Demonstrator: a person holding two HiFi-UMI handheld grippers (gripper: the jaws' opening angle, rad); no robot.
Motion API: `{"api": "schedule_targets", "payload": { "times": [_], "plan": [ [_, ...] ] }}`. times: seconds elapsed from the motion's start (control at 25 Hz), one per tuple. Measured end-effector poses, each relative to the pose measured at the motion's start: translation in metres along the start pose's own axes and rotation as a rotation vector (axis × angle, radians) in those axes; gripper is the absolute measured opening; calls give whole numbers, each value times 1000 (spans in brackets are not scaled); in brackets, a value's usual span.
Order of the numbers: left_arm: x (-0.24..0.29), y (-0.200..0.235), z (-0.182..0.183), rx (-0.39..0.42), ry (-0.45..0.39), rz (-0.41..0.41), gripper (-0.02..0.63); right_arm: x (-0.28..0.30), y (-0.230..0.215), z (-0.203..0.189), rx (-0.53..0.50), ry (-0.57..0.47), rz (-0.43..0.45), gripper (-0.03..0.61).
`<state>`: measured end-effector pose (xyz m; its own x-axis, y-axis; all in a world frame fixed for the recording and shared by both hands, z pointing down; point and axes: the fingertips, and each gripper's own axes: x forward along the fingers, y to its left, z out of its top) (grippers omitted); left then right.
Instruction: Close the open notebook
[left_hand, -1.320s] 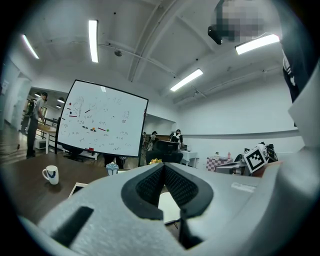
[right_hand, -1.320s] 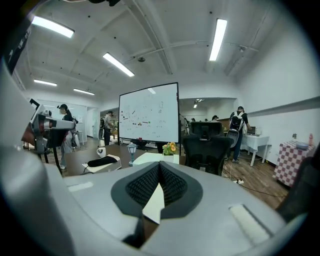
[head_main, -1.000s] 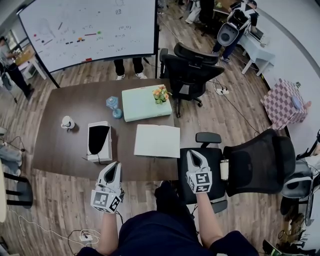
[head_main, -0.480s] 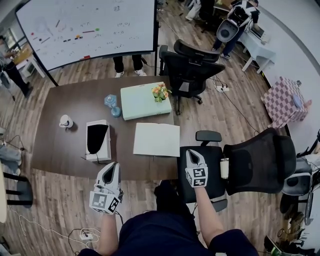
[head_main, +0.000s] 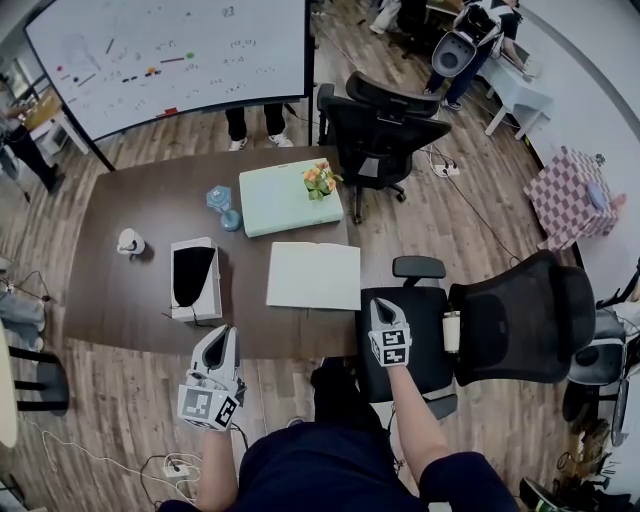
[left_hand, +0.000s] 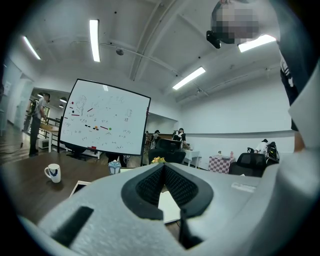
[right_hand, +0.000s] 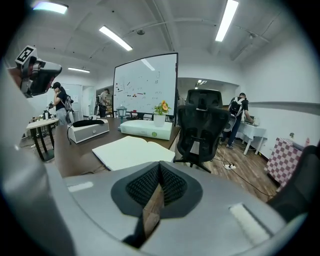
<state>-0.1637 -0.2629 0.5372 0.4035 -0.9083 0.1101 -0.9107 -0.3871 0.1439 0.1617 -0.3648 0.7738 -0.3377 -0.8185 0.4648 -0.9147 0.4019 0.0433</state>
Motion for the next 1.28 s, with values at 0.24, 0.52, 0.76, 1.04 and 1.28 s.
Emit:
{"api": "schedule_targets", "payload": {
  "times": [0.24,0.52,0.76,1.04,1.28],
  "plan": [
    [0,0,1,10,7,-3,-5,15,-4,-30,-32,64,1,8],
    [-3,-5,2,18,15,-6,-5,26,7,-66,-26,159,71,8],
    [-2,-8,-1,16,27,-5,-5,34,13,-79,-59,193,103,8],
    [-3,-7,-1,20,25,7,-5,45,20,-101,-117,272,160,8],
    [-6,0,-6,25,31,38,-5,54,30,-105,-168,296,208,8]
  ]
}}
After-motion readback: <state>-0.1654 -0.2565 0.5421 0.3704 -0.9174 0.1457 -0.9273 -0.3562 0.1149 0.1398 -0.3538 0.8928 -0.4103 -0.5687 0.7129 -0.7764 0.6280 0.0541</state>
